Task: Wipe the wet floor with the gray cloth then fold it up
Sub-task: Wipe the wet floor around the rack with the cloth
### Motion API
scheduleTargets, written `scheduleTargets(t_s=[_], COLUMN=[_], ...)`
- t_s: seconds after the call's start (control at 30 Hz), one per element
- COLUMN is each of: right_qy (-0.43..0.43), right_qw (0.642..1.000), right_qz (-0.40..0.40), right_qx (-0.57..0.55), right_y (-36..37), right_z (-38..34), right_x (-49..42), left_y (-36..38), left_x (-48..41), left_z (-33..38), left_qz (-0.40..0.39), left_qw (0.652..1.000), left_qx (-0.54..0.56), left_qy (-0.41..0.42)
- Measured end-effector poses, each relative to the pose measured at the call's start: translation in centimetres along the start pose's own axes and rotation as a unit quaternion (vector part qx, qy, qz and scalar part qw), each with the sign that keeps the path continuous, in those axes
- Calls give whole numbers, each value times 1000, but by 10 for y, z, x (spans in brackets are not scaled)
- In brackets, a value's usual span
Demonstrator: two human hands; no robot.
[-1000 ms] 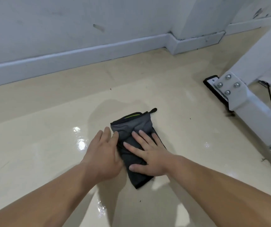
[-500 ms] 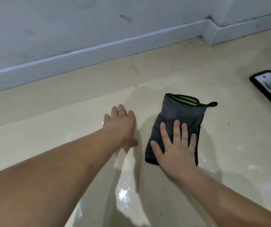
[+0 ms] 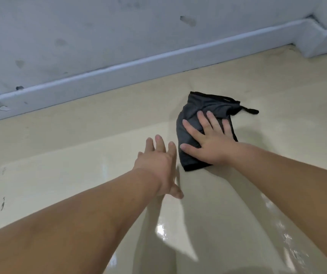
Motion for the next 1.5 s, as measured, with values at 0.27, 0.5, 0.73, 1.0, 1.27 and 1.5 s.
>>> scheduleTargets(t_s=[0.27,0.5,0.73,1.0,1.27,1.5], right_qy=[-1,162,207,158,110,358], right_qw=[1000,978,967,972,992,910], right_qz=[-8,119,140,161,58,134], right_qx=[-8,-62,-56,-68,-34,-162], right_y=[-47,-20,24,106,96,100], right_z=[17,75,115,59,172,178], right_x=[-68,-27,63,184,232,220], left_y=[-3,-6,-6,-21,10,23], left_x=[-3,-3,3,7,33,53], left_z=[0,0,0,47,164,206], left_qz=[-26,-31,-32,33,74,74], left_qw=[999,999,999,993,985,977], left_qx=[18,18,23,-92,-70,-106], left_qy=[-7,-9,-30,-73,137,167])
Point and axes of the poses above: each hand's wrist, its own x-axis away from the middle knuckle, its own y-axis out of the palm, z = x × y, the point moved 1 cm from there along -x, towards the middle knuckle, and after that the axes turned 2 degrees about y, right-handed, at the moved point
